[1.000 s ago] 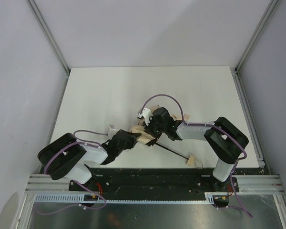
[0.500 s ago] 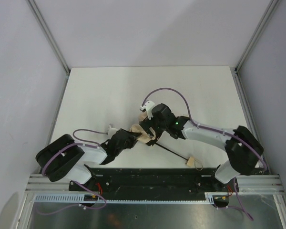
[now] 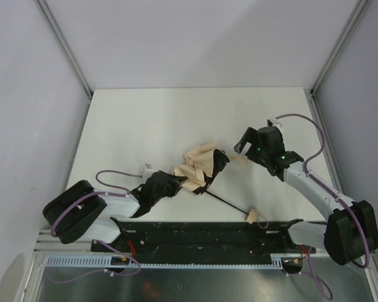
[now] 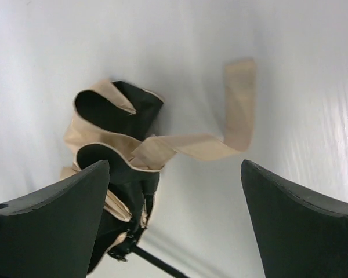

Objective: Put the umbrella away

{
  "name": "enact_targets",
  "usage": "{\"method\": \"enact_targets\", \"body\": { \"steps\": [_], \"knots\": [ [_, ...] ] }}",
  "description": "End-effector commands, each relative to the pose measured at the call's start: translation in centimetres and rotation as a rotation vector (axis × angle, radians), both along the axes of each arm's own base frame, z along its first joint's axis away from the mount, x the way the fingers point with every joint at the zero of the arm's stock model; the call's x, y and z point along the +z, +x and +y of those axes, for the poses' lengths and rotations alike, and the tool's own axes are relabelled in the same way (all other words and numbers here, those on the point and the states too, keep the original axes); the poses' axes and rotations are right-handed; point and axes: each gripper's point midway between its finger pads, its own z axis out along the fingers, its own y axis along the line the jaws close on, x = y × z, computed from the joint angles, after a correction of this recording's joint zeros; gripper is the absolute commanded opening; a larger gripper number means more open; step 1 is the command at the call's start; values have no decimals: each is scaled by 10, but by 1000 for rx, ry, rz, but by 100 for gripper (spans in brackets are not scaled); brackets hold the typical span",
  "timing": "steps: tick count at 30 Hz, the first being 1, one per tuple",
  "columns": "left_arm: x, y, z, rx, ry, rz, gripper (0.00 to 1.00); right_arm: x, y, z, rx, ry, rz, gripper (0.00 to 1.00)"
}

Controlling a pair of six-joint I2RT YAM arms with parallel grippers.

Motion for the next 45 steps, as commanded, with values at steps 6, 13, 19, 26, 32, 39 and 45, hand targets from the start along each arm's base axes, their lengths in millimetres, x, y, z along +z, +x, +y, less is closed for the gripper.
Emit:
{"method": "enact_targets", "body": {
  "steps": [6, 13, 19, 26, 32, 39, 45],
  "knots": [
    [-31, -23, 21, -21, 102, 89, 0, -42, 8, -3, -474, 479, 311, 99],
    [-32, -26, 21, -24, 94, 101, 0, -70, 23, 20, -595, 639, 426, 93],
    [-28, -27, 19, -39, 88, 94, 0, -50, 69, 24, -518, 648, 263, 36],
    [-29, -31, 21, -23, 87, 108, 0, 40, 123, 62, -36, 563, -183, 0],
    [-33, -36, 25, 8, 79, 134, 0, 54, 138, 76, 19, 346, -302, 0],
    [-37, -41, 29, 41, 56, 166, 0, 4, 152, 79, 57, 33, -221, 39],
    [-30, -42, 26, 40, 35, 162, 0, -42, 131, 37, 159, -303, 89, 83]
  ]
}}
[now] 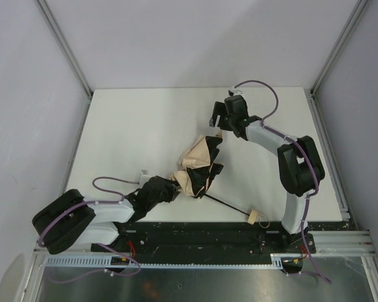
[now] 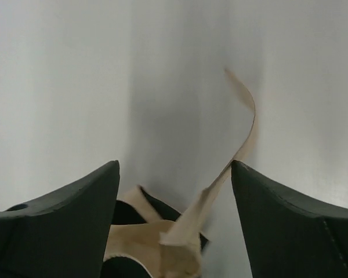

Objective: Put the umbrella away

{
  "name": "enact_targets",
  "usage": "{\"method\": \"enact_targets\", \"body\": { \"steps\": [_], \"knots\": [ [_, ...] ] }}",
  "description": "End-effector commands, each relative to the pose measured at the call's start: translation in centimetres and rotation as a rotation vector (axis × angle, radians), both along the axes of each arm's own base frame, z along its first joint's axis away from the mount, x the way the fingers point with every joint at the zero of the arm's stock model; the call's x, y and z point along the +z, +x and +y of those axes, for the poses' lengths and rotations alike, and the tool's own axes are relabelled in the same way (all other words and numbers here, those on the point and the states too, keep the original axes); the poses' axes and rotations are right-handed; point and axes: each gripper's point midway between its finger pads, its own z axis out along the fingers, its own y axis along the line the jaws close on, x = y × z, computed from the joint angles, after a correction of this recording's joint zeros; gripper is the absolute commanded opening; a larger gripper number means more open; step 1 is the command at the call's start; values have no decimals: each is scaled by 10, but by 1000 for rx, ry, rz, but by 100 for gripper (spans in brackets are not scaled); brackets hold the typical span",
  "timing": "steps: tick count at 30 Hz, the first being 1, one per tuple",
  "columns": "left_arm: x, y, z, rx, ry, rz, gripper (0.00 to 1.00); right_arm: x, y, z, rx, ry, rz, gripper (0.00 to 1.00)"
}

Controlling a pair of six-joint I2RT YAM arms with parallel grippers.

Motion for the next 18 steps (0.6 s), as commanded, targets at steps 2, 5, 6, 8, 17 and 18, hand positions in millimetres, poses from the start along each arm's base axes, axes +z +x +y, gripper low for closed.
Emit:
{"method": "enact_targets", "body": {
  "steps": [2, 5, 6, 8, 17, 18],
  "knots": [
    [-29, -20, 20, 4, 99, 94, 0, -7, -40, -62, 87, -351, 161, 90],
    [-28, -20, 20, 3, 110, 99, 0, 22, -66, -80, 107, -383, 126, 98],
    [-27, -20, 19, 2, 109, 100, 0, 29, -76, -85, 103, -391, 118, 98],
    [-26, -20, 18, 0, 108, 106, 0, 49, -100, -88, 112, -396, 60, 99],
    [-26, -22, 16, -3, 128, 155, 0, 62, -257, 50, 744, -518, -587, 98],
    [-27, -23, 17, -1, 133, 164, 0, 56, -266, 60, 782, -522, -624, 98]
  ]
}}
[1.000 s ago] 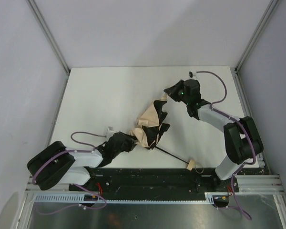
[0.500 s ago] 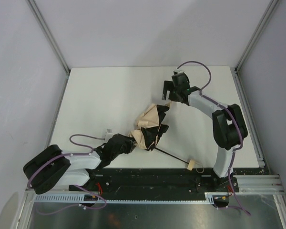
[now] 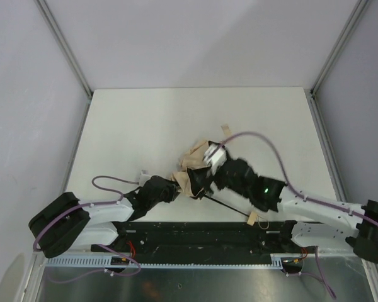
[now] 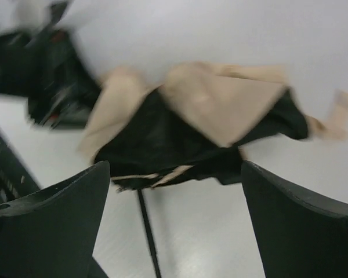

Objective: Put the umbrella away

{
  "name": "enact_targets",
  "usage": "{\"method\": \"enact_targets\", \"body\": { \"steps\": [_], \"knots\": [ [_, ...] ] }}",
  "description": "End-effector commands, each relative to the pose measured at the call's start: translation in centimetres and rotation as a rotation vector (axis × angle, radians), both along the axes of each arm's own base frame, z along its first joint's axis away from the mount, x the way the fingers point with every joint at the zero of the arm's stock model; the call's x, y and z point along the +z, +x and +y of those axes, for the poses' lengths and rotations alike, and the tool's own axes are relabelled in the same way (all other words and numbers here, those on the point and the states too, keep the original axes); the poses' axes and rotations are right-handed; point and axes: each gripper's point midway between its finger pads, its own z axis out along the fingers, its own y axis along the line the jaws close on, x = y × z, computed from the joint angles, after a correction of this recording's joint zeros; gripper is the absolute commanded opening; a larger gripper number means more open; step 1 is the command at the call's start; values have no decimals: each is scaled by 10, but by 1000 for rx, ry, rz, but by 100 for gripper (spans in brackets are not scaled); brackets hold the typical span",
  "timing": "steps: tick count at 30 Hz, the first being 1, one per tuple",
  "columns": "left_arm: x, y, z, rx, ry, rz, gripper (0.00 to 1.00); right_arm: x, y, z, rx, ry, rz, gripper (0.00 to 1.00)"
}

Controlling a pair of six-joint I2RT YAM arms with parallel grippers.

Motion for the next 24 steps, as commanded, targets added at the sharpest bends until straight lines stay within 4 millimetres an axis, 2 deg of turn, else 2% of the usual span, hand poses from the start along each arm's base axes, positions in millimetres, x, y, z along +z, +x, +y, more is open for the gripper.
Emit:
{"method": "enact_targets", "body": {
  "steps": [1, 4, 8, 12, 15, 17, 19, 21, 24],
  "knots": [
    [-29, -19, 15, -5, 109, 128, 0, -21, -31, 41, 221, -97, -264, 98],
    [-30, -21, 14, -3, 104, 148, 0, -43, -49, 66, 294, -148, -338, 96],
    [-28, -20, 14, 5, 102, 152, 0, -81, -55, 89, 343, -237, -388, 94],
    [-27, -21, 15, 5, 98, 160, 0, -103, -48, 104, 344, -295, -448, 93],
    [-26, -22, 15, 7, 88, 164, 0, -124, -29, 105, 298, -355, -422, 91],
    [-25, -22, 16, 8, 87, 164, 0, -142, -17, 100, 260, -407, -382, 82],
    [-23, -21, 17, 12, 80, 158, 0, -160, -10, 94, 218, -453, -339, 64],
    [-19, -19, 18, 18, 73, 145, 0, -178, -13, 90, 209, -484, -299, 49],
    [-11, -14, 20, 26, 59, 117, 0, -204, -15, 82, 195, -508, -205, 34]
  ]
}}
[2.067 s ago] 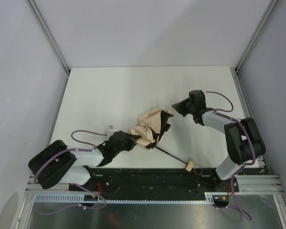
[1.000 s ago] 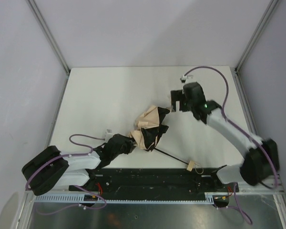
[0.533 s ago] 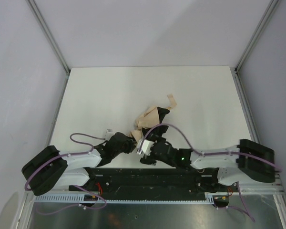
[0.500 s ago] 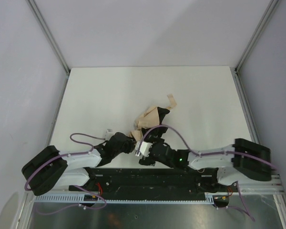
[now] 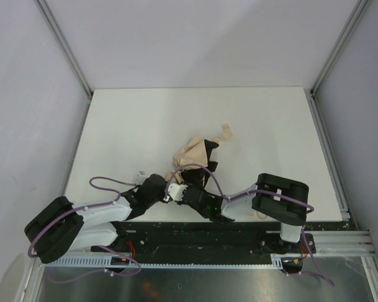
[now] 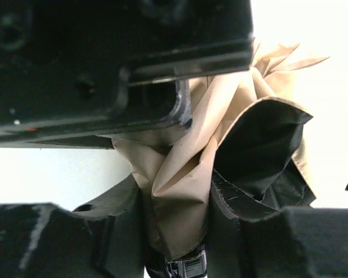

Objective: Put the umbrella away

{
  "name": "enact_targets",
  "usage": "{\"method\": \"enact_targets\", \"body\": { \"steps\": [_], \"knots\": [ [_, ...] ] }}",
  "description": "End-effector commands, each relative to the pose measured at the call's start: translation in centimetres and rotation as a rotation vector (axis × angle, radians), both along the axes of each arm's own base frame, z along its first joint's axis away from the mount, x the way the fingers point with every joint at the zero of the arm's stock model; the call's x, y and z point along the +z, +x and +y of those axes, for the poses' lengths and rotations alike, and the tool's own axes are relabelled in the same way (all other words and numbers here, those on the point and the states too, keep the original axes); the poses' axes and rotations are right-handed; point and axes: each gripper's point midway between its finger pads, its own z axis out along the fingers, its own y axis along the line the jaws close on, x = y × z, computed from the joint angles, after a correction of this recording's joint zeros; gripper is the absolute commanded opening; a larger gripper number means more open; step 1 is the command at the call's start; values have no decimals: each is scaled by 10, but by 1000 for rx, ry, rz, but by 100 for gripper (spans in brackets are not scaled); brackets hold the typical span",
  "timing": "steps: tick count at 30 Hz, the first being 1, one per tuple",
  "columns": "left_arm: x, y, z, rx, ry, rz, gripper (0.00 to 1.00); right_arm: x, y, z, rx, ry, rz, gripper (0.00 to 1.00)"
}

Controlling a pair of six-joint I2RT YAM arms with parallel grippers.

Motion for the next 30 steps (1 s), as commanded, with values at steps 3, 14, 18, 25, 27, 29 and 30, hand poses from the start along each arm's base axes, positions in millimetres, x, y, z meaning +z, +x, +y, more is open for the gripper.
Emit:
{"method": "enact_targets", "body": {
  "steps": [3, 14, 18, 25, 27, 29, 30],
  "knots": [
    [-3, -2, 16, 3, 44, 6, 0, -54, -2, -23, -105, -47, 232, 18],
    [59, 40, 63, 72, 60, -271, 73, -80, -7, -24, -41, 34, 534, 0],
    [78, 41, 83, 96, 56, -376, 98, -79, -6, -20, -10, 98, 680, 0],
    [69, 30, 89, 89, 6, -368, 100, -79, -6, -19, -44, 214, 1008, 0],
    [61, 29, 87, 80, 10, -338, 99, -82, -7, -18, -65, 236, 1106, 0],
    [58, 32, 84, 74, 10, -323, 99, -82, -10, -13, -67, 270, 1213, 0],
    [56, 35, 83, 73, 9, -322, 99, -83, -10, -12, -76, 285, 1260, 0]
  ]
}}
